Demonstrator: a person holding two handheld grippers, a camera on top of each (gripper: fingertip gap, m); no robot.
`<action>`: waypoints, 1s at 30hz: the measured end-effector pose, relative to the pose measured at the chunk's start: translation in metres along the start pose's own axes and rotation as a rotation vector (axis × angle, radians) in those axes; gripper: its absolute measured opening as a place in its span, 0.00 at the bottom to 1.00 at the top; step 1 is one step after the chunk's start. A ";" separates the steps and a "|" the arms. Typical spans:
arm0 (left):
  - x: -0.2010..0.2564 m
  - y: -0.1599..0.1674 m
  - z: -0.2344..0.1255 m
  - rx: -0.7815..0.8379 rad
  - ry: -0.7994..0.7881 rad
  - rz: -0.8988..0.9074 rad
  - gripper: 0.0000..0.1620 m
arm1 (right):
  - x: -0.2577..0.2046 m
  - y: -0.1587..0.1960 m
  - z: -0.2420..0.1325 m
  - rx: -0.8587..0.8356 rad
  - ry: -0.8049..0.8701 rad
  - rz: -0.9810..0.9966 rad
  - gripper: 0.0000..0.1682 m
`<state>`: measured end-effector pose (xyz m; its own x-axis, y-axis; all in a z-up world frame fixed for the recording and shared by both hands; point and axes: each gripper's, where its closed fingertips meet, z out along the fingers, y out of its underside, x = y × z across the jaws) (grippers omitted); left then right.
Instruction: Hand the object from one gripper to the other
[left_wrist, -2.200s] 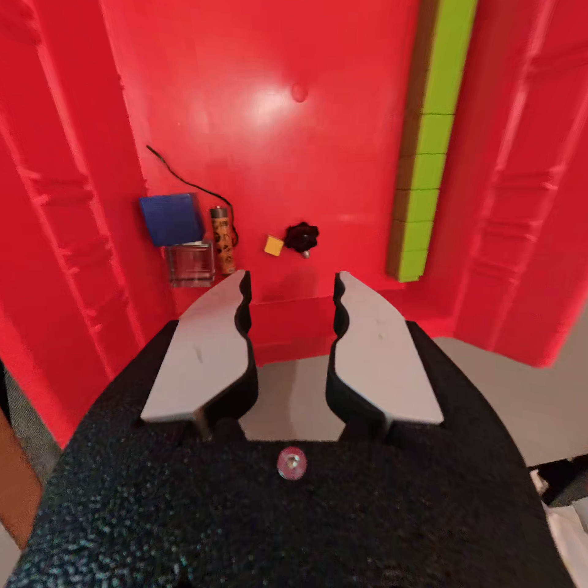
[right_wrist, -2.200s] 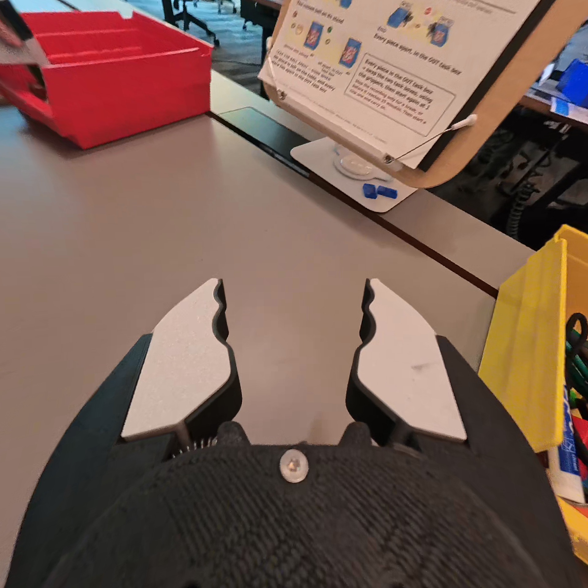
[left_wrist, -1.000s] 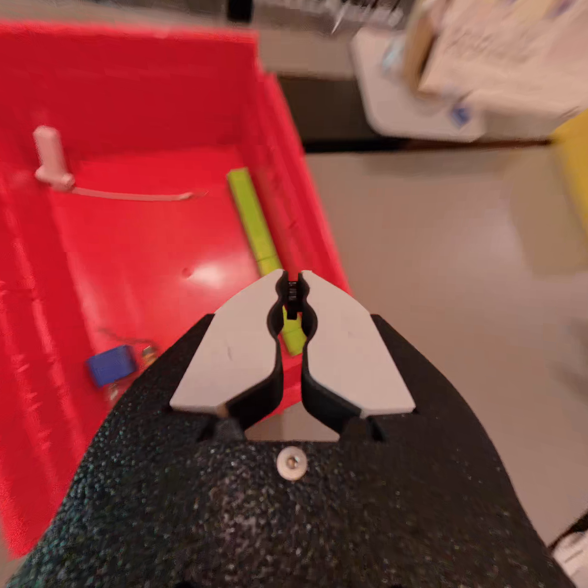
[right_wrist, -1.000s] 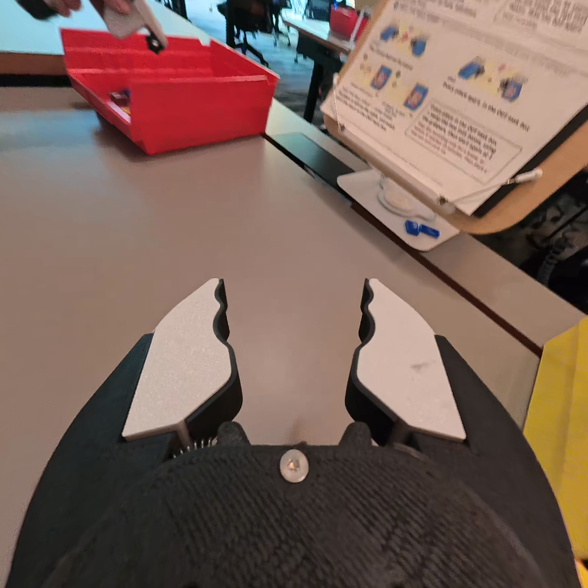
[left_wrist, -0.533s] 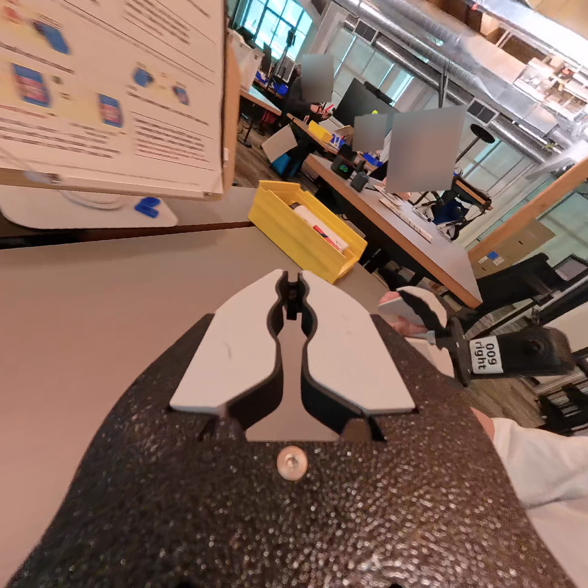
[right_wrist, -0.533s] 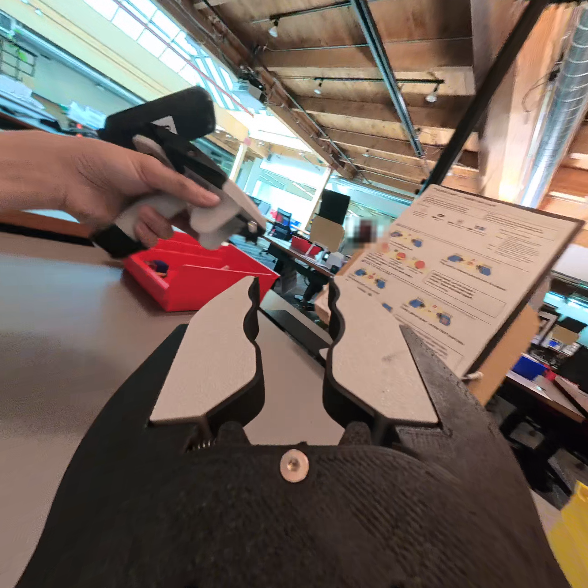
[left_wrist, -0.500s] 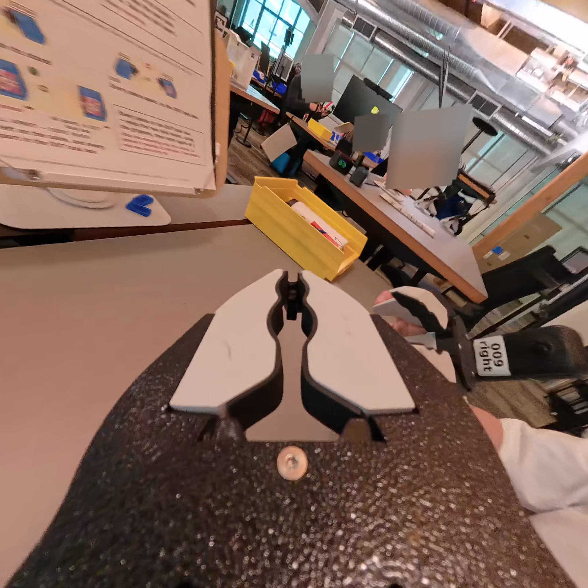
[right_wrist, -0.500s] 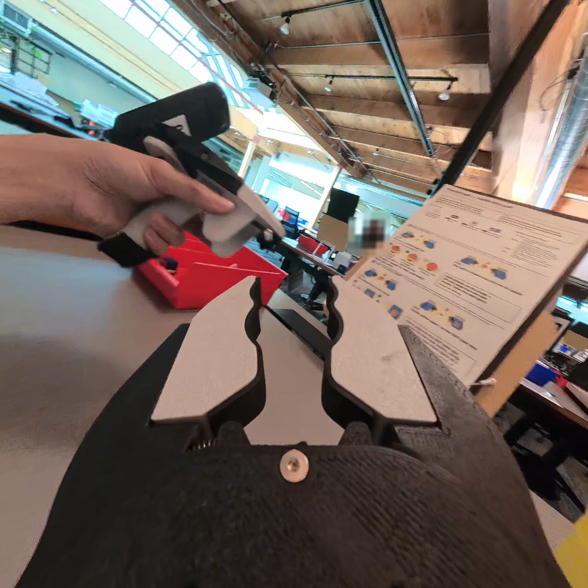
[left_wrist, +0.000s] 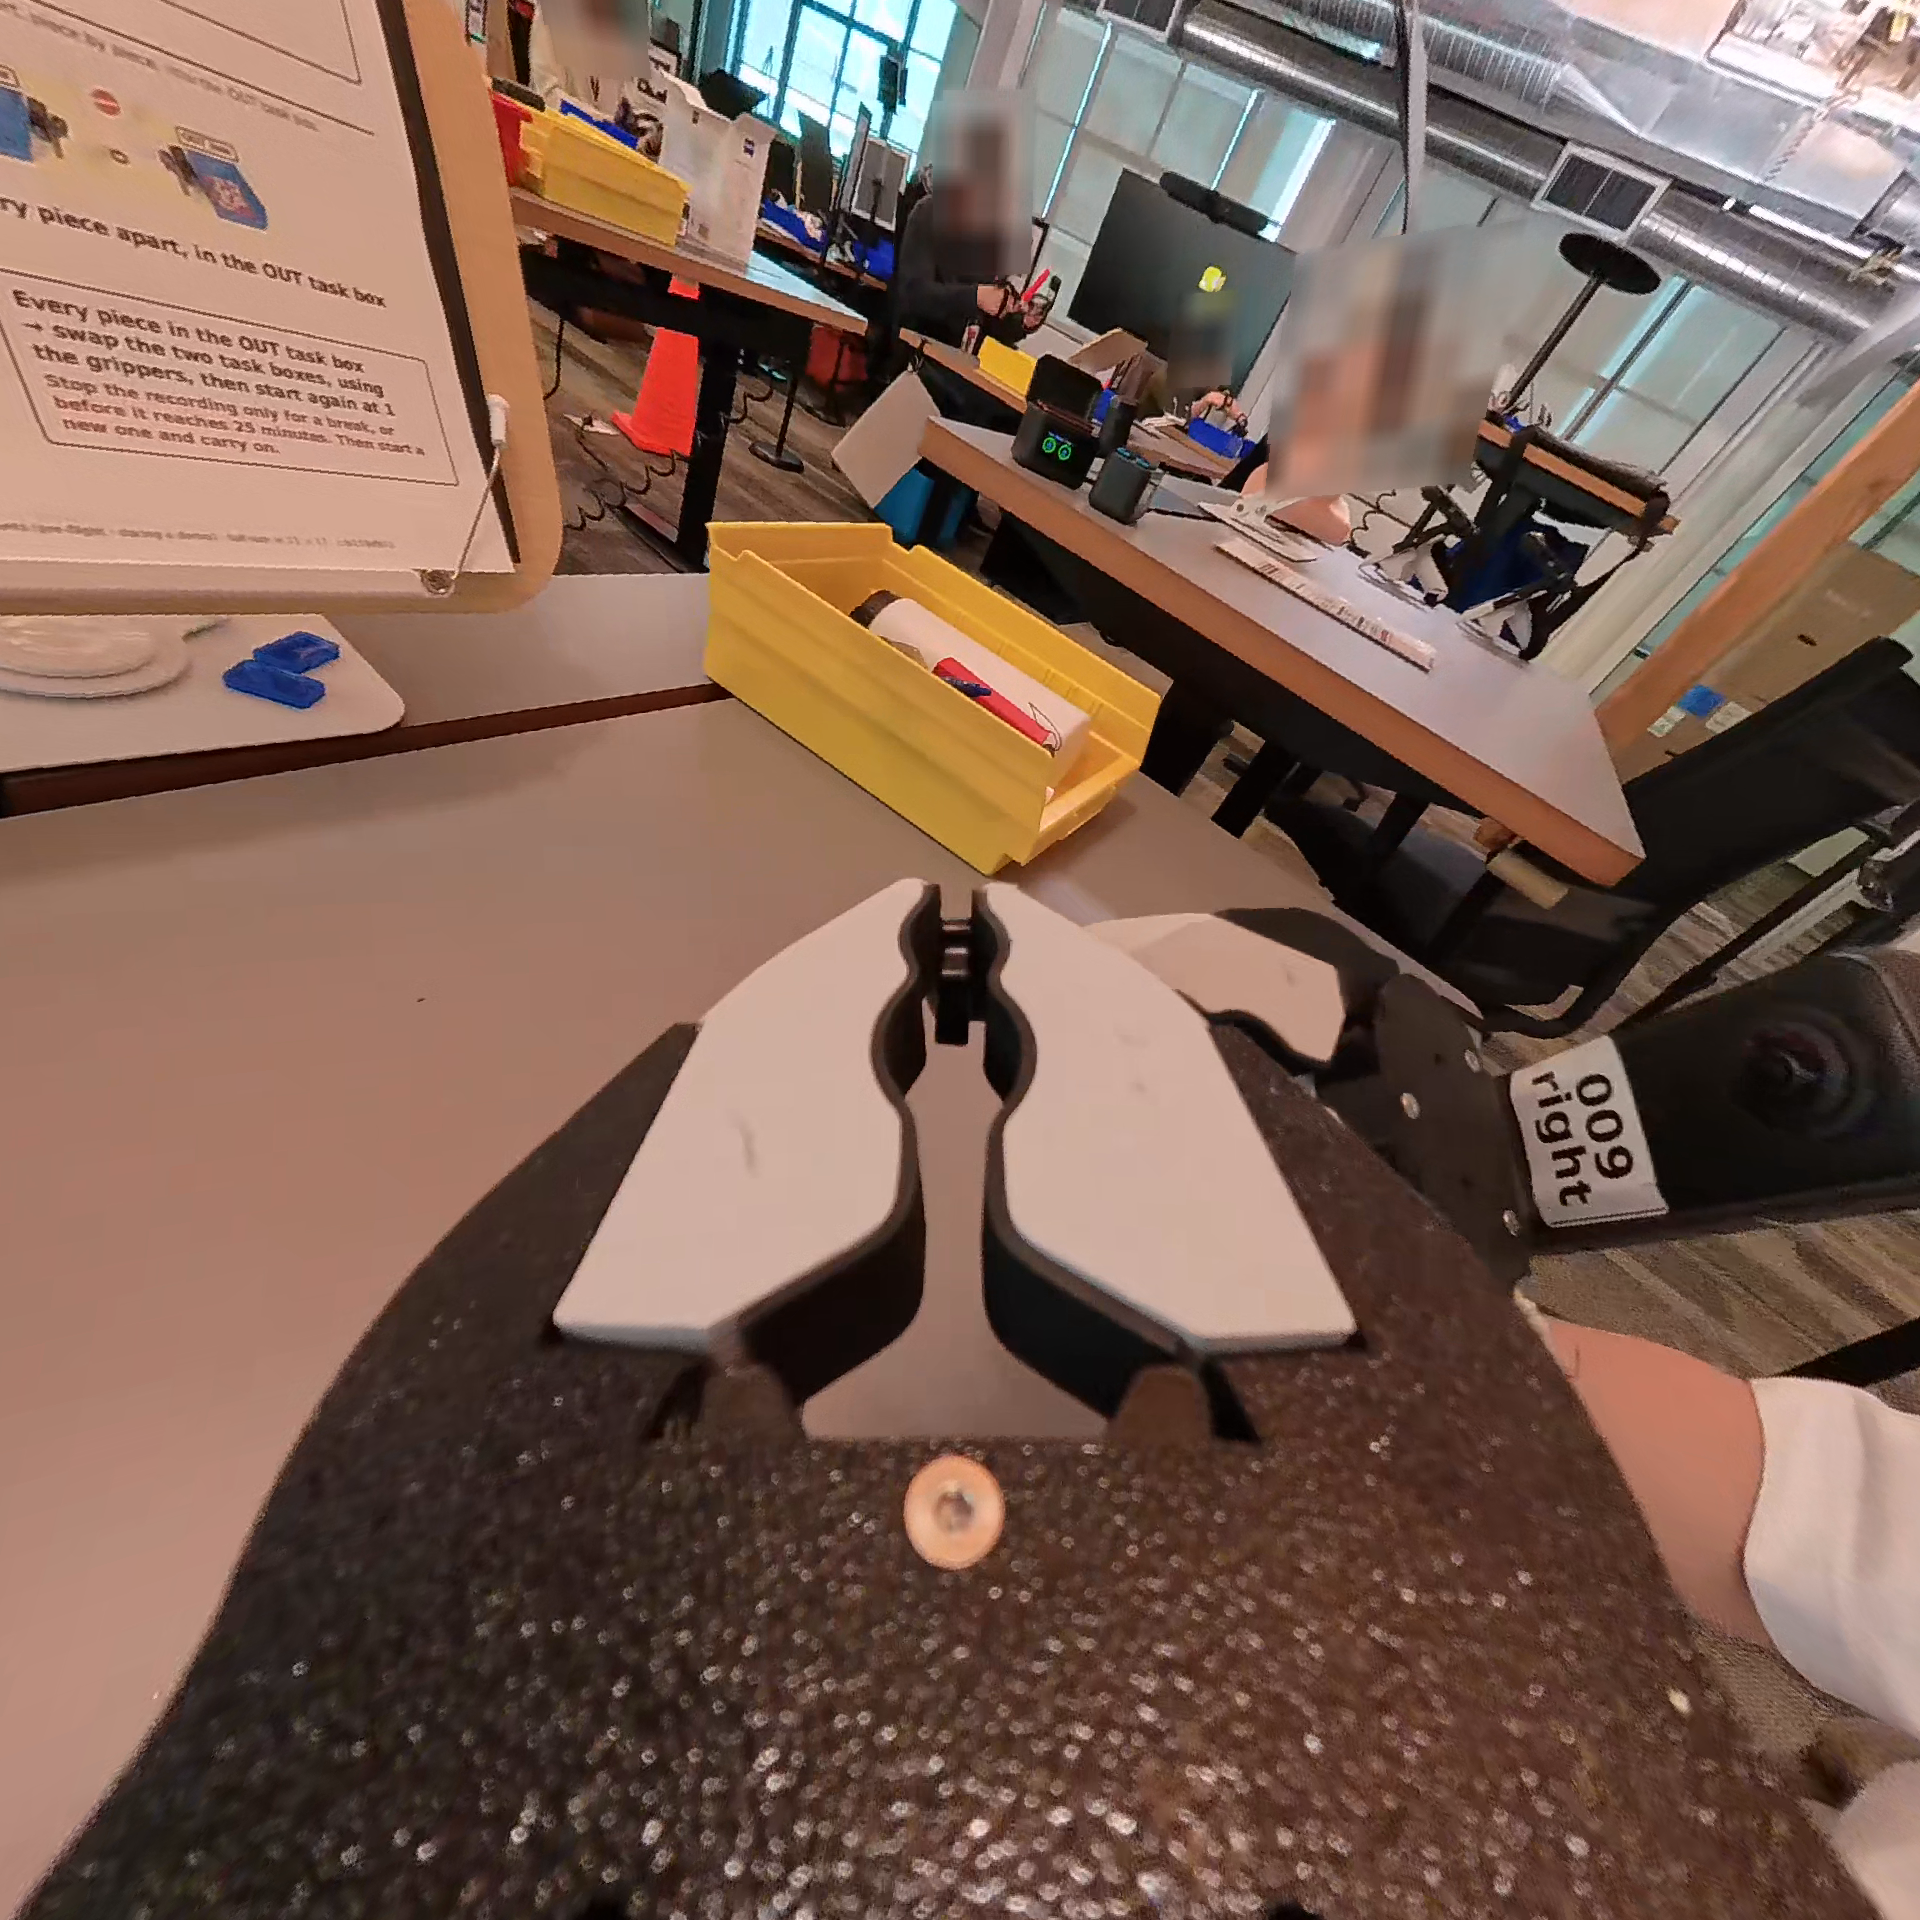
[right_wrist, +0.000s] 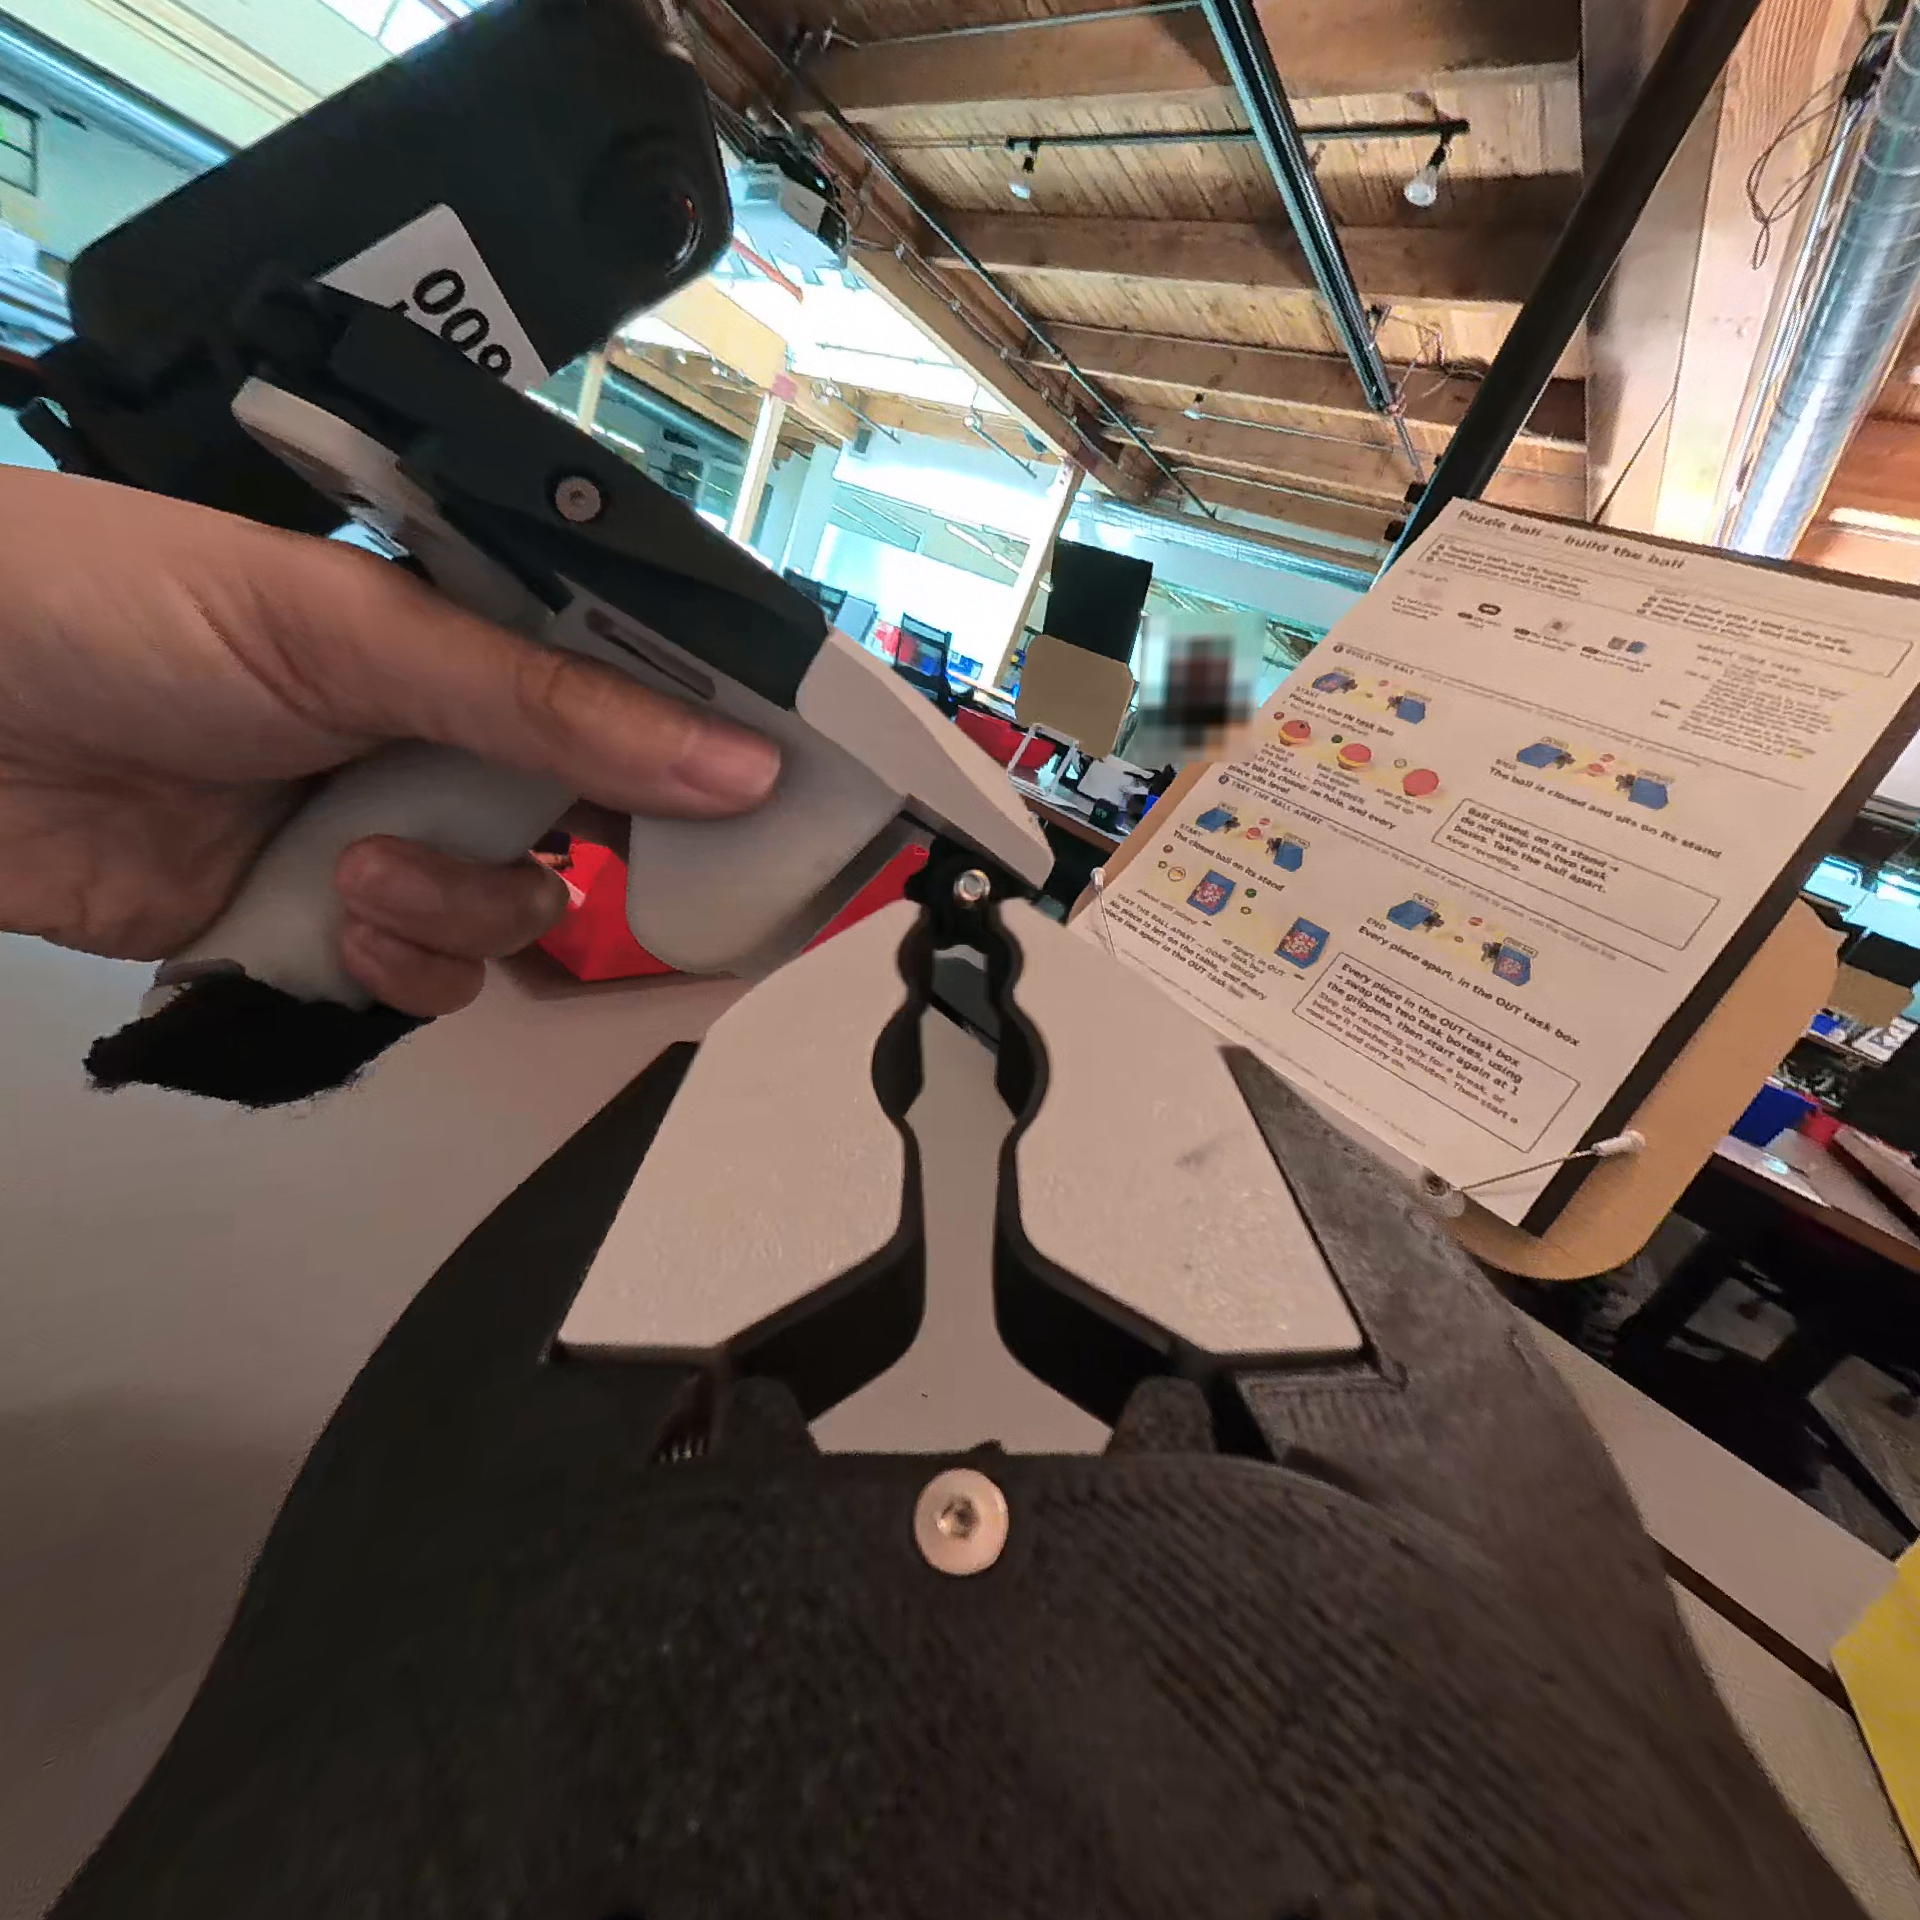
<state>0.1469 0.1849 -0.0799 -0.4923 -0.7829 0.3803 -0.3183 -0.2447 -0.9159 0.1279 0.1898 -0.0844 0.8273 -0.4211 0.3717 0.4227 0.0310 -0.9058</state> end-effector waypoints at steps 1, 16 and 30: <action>0.001 0.000 0.000 -0.001 -0.004 0.007 0.03 | 0.001 -0.001 0.000 0.007 0.004 0.005 0.03; 0.004 0.002 0.005 0.008 -0.056 0.056 0.03 | 0.006 -0.006 -0.007 0.015 -0.005 0.059 0.04; 0.035 0.014 -0.013 -0.005 0.256 0.171 0.22 | 0.015 -0.017 -0.037 0.177 -0.272 0.300 0.03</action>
<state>0.1147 0.1617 -0.0776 -0.7271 -0.6426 0.2416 -0.2167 -0.1191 -0.9690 0.1190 0.1494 -0.0708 0.9804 -0.1164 0.1592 0.1862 0.2806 -0.9416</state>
